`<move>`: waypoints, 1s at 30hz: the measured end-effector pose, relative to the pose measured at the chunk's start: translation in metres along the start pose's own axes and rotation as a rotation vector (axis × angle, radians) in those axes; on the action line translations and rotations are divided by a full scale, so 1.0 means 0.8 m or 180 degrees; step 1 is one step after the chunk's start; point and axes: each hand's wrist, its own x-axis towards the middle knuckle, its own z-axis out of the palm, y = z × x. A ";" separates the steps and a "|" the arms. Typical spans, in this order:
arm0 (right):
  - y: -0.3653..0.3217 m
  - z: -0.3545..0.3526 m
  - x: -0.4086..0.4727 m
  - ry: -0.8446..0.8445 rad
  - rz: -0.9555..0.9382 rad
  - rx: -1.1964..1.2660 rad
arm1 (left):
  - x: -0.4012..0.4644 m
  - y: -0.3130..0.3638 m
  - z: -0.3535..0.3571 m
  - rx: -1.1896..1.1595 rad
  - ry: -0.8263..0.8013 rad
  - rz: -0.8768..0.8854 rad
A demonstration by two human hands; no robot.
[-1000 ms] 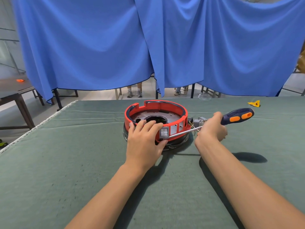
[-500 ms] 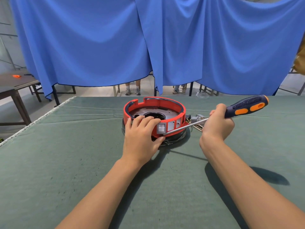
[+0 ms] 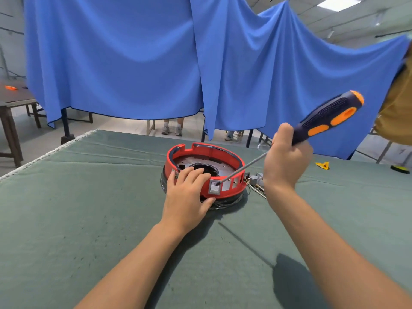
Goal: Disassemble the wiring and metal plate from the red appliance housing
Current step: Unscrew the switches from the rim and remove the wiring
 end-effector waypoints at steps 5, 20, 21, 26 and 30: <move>-0.025 0.025 -0.010 -0.0400 -0.0644 -0.0301 | -0.003 -0.002 -0.002 -0.0134 -0.0087 -0.0175; -0.018 0.048 -0.021 -0.0545 -0.0813 -0.0610 | -0.006 -0.006 0.001 -0.0123 -0.0178 -0.0160; -0.018 0.049 -0.020 -0.0555 -0.0815 -0.0636 | -0.006 -0.006 0.001 -0.0141 -0.0165 -0.0159; -0.019 0.051 -0.016 -0.0661 -0.0892 -0.0758 | -0.007 -0.006 0.002 -0.0145 -0.0158 -0.0175; -0.021 0.051 -0.011 -0.0667 -0.0848 -0.0809 | -0.005 -0.005 0.002 -0.0188 -0.0158 -0.0190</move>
